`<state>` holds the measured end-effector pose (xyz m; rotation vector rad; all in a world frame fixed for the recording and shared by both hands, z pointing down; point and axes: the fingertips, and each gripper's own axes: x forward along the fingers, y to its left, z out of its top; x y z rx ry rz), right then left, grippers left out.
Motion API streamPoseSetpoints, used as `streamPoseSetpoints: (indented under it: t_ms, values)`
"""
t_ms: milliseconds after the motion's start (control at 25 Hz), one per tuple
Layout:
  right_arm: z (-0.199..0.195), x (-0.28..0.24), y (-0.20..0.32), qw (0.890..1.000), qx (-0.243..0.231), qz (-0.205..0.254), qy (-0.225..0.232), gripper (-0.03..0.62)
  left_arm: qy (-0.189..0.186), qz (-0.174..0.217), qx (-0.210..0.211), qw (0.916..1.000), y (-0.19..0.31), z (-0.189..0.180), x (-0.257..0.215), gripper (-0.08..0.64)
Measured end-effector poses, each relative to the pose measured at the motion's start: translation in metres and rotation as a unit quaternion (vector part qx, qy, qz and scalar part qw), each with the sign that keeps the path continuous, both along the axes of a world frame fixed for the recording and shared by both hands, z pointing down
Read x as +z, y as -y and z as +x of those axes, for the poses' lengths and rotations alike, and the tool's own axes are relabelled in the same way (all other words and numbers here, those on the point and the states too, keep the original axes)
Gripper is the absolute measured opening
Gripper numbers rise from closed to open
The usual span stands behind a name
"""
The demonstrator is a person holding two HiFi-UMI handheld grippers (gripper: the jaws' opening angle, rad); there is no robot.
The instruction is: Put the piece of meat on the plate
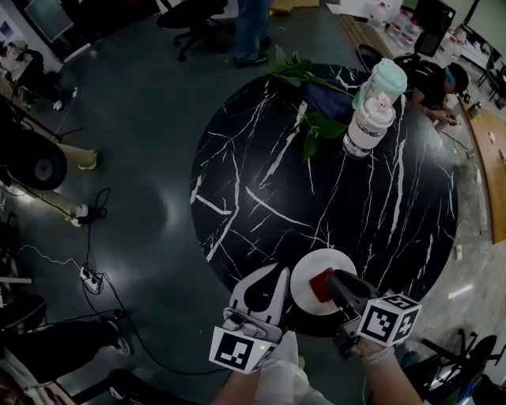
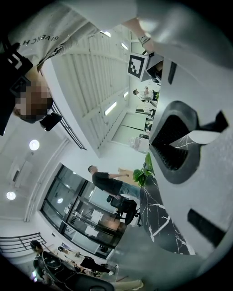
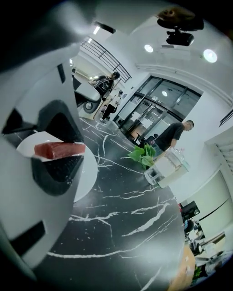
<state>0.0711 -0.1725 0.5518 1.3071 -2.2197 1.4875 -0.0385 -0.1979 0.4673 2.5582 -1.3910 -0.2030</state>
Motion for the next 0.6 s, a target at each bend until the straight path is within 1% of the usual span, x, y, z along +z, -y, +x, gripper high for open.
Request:
streamPoseSetpoints:
  t_ms: [200,320,480,600]
  values:
    - [-0.0002,0.0003,0.0028,1.0,-0.009,0.012,-0.022,0.083,0.0,0.0,-0.01,1.0,-0.001,-0.002,0.0045,0.008]
    - [-0.0009,-0.0003,0.0046,0.999,-0.016,0.021,-0.033,0.083,-0.009,-0.005,-0.012,0.9999,0.0023,0.0005,0.0029,0.008]
    - [-0.0016,-0.0002,0.0061,0.998,-0.025,0.029,-0.045,0.083,0.001,0.008,-0.013,0.9999,0.006,0.0007,0.0016,0.009]
    - [-0.0011,0.0004,0.0071,0.998,-0.027,0.032,-0.048,0.084,-0.01,-0.005,-0.014,0.9998,0.0078,0.004,0.0002,0.008]
